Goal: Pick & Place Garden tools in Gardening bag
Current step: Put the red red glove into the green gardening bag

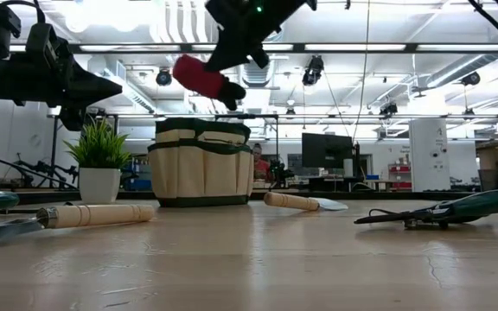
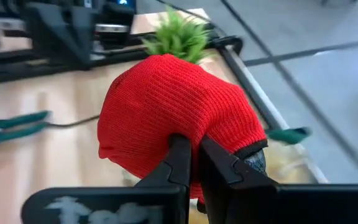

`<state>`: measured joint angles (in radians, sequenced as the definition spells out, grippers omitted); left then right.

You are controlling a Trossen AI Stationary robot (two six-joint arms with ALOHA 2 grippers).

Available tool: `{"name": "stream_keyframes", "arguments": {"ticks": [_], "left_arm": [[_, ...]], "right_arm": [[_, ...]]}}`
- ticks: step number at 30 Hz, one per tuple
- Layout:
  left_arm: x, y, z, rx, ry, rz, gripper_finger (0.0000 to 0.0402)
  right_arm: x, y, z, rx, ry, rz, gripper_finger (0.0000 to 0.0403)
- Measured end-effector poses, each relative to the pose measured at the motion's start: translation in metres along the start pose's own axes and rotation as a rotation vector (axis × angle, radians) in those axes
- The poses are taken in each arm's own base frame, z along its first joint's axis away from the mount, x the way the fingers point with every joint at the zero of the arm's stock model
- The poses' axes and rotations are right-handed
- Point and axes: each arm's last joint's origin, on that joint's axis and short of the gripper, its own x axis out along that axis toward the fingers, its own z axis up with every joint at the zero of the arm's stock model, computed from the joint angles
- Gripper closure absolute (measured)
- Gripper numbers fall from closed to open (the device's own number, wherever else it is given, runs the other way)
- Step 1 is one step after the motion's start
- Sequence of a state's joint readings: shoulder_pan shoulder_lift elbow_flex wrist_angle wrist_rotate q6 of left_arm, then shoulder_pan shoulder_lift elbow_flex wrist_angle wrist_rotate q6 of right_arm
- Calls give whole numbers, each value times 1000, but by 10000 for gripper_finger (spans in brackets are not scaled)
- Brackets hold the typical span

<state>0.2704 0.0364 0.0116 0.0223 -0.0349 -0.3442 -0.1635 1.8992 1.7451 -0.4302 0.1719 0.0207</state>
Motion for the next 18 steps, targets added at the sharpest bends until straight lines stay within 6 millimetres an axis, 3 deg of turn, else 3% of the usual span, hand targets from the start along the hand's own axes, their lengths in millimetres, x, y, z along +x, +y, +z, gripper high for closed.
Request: {"name": "stream_keyframes", "arguments": {"ticks": [5, 10, 18], "left_arm": [[0, 0, 0, 0, 0, 0, 396], [0, 0, 0, 0, 0, 1, 396], [0, 0, 0, 0, 0, 0, 396]], "right_arm": [[3, -19, 0, -134, 5, -12, 390], [4, -28, 0, -145, 7, -10, 390], [22, -25, -8, -158, 21, 29, 390]]}}
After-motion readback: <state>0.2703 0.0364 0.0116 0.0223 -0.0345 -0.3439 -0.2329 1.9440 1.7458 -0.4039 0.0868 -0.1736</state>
